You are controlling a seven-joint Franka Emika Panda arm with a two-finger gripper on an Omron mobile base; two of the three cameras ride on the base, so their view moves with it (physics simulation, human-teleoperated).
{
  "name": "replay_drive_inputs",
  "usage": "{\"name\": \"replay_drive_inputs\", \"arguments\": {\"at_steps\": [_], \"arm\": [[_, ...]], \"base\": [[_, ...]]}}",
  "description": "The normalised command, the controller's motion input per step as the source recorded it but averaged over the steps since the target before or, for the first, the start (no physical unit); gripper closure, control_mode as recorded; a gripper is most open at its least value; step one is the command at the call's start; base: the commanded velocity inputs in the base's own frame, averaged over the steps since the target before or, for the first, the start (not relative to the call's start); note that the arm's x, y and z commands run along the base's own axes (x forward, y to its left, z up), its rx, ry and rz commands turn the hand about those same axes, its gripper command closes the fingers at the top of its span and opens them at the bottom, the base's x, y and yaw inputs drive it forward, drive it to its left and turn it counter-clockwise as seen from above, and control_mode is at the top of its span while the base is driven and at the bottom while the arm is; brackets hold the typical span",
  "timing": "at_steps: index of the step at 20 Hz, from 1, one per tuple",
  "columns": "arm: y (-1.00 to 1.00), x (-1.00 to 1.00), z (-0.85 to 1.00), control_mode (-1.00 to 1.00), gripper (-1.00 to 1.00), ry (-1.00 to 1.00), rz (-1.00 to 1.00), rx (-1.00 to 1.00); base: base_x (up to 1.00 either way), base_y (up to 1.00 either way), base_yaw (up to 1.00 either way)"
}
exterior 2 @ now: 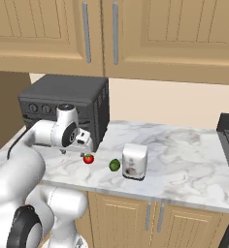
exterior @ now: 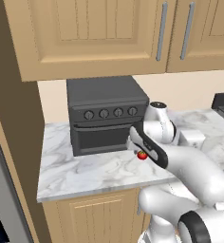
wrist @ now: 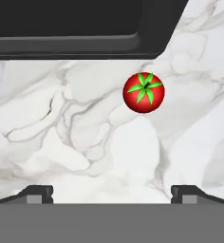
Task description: Place the avocado and tomato inside the fridge drawer. Close the drawer after placing the vegetables.
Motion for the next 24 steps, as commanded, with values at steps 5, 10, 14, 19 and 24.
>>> {"name": "replay_drive_inputs", "arguments": {"at_steps": [5,10,14,19,24], "arm": [[-0.15,0.50,-0.48,-1.00,-1.00,-0.06,0.00,0.00],[-0.03,0.22,-0.11,-1.00,-1.00,-0.05,0.00,0.00],[0.00,0.00,0.00,-1.00,-1.00,0.00,0.00,-0.03],[-0.07,0.00,-0.04,-1.00,-1.00,0.00,0.00,-0.02],[-0.21,0.00,-0.06,-1.00,-1.00,0.00,0.00,0.00]], "base": [[0.00,0.00,0.00],[0.00,0.00,0.00],[0.00,0.00,0.00],[0.00,0.00,0.00],[0.00,0.00,0.00]]}}
